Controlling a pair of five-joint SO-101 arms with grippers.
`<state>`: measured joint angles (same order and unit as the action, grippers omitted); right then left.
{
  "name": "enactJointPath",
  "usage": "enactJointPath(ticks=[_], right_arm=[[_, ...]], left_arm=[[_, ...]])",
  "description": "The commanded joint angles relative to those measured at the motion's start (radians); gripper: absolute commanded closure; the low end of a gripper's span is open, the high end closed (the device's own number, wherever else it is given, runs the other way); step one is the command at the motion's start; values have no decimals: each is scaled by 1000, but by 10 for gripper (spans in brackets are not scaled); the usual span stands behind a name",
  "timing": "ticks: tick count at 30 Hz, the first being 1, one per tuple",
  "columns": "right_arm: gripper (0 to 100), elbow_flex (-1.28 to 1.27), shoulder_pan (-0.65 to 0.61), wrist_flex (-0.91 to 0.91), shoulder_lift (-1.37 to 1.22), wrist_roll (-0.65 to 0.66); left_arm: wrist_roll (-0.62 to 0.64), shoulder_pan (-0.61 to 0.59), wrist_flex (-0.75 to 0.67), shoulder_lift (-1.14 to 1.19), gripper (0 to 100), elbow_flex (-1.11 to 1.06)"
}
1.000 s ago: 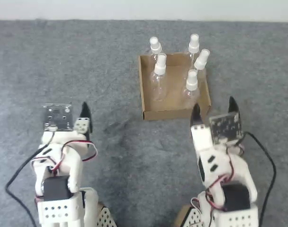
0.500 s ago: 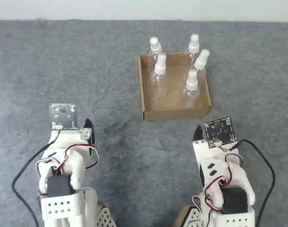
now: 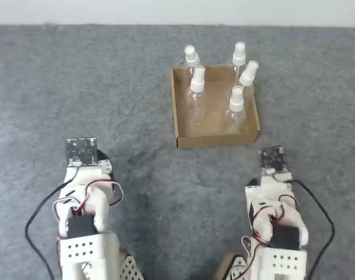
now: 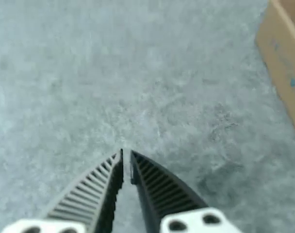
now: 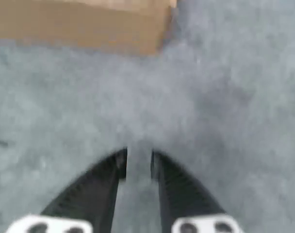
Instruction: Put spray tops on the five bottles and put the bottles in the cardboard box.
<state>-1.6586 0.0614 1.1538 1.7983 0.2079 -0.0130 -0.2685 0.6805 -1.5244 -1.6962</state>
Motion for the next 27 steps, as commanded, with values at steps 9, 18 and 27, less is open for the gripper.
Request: enactJointPath(ticks=[9, 18, 27], right_arm=[[943, -25, 97, 154, 16, 12], [943, -25, 101, 154, 16, 12], [943, -25, 101, 154, 16, 12]], left_arm=[[-11, -11, 143, -15, 987, 4], [-11, -11, 176, -17, 987, 4], [-11, -11, 176, -17, 987, 4]])
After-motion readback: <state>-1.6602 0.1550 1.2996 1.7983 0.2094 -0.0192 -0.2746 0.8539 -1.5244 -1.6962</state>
